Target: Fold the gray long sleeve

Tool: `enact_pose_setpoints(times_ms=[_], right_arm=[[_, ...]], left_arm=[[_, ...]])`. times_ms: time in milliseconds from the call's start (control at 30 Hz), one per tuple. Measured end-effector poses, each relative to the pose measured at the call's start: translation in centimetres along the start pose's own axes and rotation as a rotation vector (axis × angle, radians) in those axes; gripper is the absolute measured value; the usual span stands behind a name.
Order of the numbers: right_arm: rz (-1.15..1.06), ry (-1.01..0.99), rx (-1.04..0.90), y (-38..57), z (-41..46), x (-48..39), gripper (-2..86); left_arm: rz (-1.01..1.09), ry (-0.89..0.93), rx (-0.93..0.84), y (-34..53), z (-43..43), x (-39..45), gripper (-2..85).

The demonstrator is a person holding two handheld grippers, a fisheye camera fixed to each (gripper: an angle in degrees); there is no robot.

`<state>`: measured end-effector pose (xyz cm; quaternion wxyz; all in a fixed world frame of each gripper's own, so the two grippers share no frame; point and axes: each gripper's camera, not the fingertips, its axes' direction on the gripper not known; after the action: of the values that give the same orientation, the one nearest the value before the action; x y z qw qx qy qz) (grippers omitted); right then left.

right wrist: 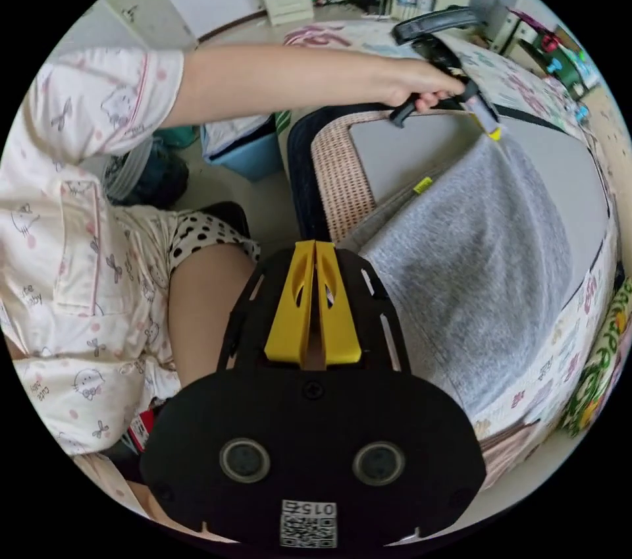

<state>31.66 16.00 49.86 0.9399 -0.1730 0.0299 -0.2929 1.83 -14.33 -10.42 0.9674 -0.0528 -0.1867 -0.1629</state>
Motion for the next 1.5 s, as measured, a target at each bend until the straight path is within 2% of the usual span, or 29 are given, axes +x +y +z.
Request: enact_pose_setpoints(times_ms=[133,233,367,500,567,733,833,900,1000,1167,1267,1367,1467,1500], right_arm=[[0.144,0.104,-0.040,1.6,1.4,4.5,10.5],[0.152,0.101,-0.105,1.5,2.9,6.1,12.2],[0.116,0.086,-0.211,0.7,4.8,7.1,11.2],[0.113,0.145,-0.265,0.1,5.0,8.8,5.9],[0.113,0.141,-0.252,0.1,4.2,9.5,3.9],[0.016,0.061,-0.070,0.0,-1.8,9.5,1.2],[-0.004,0.022,-0.045,-1.3,-3.6,10.9,0.8],[-0.033,0.016,-0.083,-3.0,-3.6,12.0,0.8],[-0.117,0.084,-0.254,-5.5,-1.6,13.6,1.1],[-0.050,-0.017,-0.250,-8.4,-5.4,18.0,3.0],[0.000,-0.095,-0.186,-9.4,-10.2,20.5,5.6],[0.046,-0.217,0.000,-9.1,-17.5,22.9,7.9],[0.152,-0.315,0.327,-6.8,-26.1,27.6,8.6],[0.251,-0.325,0.465,-5.5,-29.0,30.7,8.7]], left_arm=[[0.003,-0.030,-0.039,-1.3,-0.8,4.1,-0.4],[0.003,-0.041,-0.053,-1.8,-1.6,6.9,-0.4],[0.005,-0.053,-0.060,-2.1,-2.8,10.1,-0.4],[0.025,-0.096,-0.056,-2.2,-4.3,14.3,-0.4],[0.040,-0.107,-0.049,-2.2,-5.2,15.9,-0.4],[0.045,-0.084,-0.034,-2.7,-9.5,19.0,-0.4],[0.094,-0.162,-0.076,-3.5,-10.6,20.9,-0.3],[0.116,-0.192,-0.092,-3.7,-10.8,22.0,-0.3],[0.148,-0.225,-0.098,-3.8,-11.7,23.9,-0.1],[0.128,-0.180,-0.064,-4.1,-15.3,24.5,1.2],[0.027,-0.075,-0.008,-4.3,-19.4,23.1,4.8],[-0.111,0.106,0.069,-3.5,-23.9,19.7,7.8],[-0.165,0.186,0.073,-2.6,-27.0,17.1,9.6],[-0.192,0.204,0.065,-2.3,-27.9,16.3,12.2]])
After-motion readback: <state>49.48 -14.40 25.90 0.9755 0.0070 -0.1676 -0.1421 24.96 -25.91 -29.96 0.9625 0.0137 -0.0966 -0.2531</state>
